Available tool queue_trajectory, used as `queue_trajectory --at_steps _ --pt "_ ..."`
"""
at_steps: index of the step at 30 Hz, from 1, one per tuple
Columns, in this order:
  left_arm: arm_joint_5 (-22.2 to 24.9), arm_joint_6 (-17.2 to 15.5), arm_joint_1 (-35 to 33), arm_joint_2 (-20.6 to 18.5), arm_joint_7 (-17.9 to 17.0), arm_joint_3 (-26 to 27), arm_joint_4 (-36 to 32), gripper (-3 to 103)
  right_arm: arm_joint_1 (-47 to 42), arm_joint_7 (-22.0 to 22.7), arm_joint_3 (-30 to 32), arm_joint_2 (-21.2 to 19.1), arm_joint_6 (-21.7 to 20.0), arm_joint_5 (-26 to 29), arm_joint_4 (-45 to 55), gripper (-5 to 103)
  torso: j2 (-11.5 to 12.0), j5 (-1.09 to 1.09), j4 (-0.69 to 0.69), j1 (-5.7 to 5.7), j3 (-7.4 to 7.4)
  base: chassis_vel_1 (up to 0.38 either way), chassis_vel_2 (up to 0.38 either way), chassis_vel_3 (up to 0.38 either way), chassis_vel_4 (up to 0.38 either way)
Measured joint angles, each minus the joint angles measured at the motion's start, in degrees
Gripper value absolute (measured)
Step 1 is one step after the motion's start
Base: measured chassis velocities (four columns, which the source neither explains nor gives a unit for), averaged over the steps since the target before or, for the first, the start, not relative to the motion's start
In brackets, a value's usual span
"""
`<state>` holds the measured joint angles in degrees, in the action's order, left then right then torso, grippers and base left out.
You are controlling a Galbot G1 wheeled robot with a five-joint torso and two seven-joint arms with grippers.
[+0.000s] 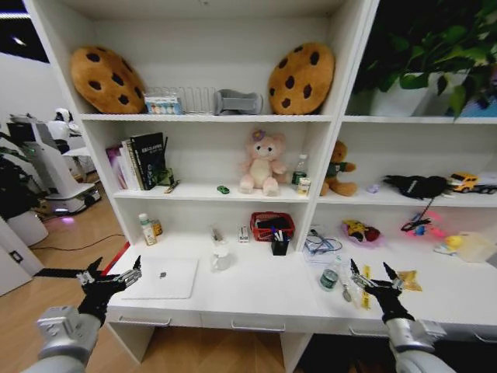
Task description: Organize the objects on the table.
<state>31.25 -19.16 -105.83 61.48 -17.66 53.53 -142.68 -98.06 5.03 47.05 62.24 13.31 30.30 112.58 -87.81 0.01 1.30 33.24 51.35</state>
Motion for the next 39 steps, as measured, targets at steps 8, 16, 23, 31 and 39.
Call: queue_trajectory --at_steps 8,16,23,31,39 --pt "0.00 0.00 0.00 0.00 0.00 0.01 0.00 100 6.15 -4.66 -7.79 -3.06 -1.16 -3.11 -4.46 100 0.00 -0.03 -0.02 0.00 0.00 -0.014 -0.033 0.034 0.020" --pt "0.00 0.00 0.00 0.00 -0.01 0.02 0.00 100 11.73 -4.92 -12.02 -4.77 -2.94 -3.30 -7.85 100 0.00 -0.02 -0.01 0.01 0.00 0.023 0.039 -0.015 -0.026" --pt "0.00 0.00 0.00 0.00 -0.01 0.01 0.00 100 14.97 -3.00 -15.55 -5.53 -6.39 -1.52 -10.58 100 0.00 0.00 0.00 0.00 0.00 0.000 0.000 0.000 0.000" --pt "0.00 0.00 0.00 0.00 -0.01 0.01 0.00 100 16.35 -2.59 -17.19 -5.80 -9.86 -1.36 -11.15 99 0.00 -0.01 0.00 0.00 0.00 0.000 0.000 0.000 0.000" --pt "0.00 0.00 0.00 0.00 -0.01 0.01 0.00 100 16.42 -2.43 -17.24 -5.93 -10.20 -1.27 -11.18 67 0.00 -0.01 0.00 0.00 0.00 0.000 0.000 0.000 0.000"
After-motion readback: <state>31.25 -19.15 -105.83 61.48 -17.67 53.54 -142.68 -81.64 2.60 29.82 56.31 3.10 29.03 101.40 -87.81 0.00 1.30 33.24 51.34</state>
